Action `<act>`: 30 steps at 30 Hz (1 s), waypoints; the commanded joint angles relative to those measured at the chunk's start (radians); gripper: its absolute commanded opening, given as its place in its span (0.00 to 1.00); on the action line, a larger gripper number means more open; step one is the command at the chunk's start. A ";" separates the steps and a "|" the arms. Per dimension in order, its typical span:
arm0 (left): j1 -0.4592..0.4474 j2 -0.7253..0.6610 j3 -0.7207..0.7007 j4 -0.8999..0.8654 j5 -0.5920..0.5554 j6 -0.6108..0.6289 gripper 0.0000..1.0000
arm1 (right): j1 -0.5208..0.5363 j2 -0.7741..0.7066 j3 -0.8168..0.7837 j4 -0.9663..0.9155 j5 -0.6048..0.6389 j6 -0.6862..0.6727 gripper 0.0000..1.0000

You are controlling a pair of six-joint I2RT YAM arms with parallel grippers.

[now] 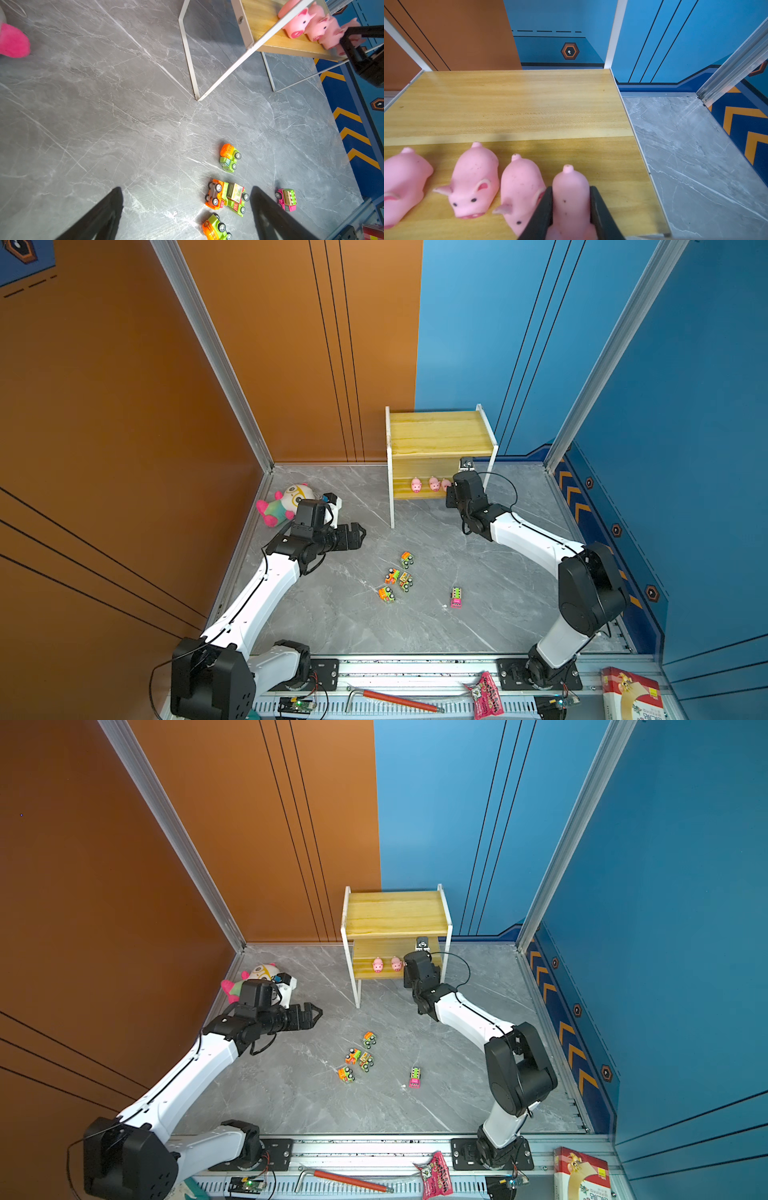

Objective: Organize plastic toys on shelves
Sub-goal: Place the plastic toy on the shelf.

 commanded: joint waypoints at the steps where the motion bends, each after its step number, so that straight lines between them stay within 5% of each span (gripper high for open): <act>1: 0.010 0.008 0.028 -0.014 0.020 -0.003 0.96 | -0.008 0.023 0.020 0.097 0.053 -0.007 0.29; 14: 0.013 0.006 0.028 -0.014 0.020 -0.003 0.96 | -0.019 0.078 0.037 0.152 0.073 0.003 0.35; 30: 0.017 0.012 0.029 -0.013 0.022 -0.004 0.96 | -0.013 0.057 0.064 0.122 0.051 -0.002 0.57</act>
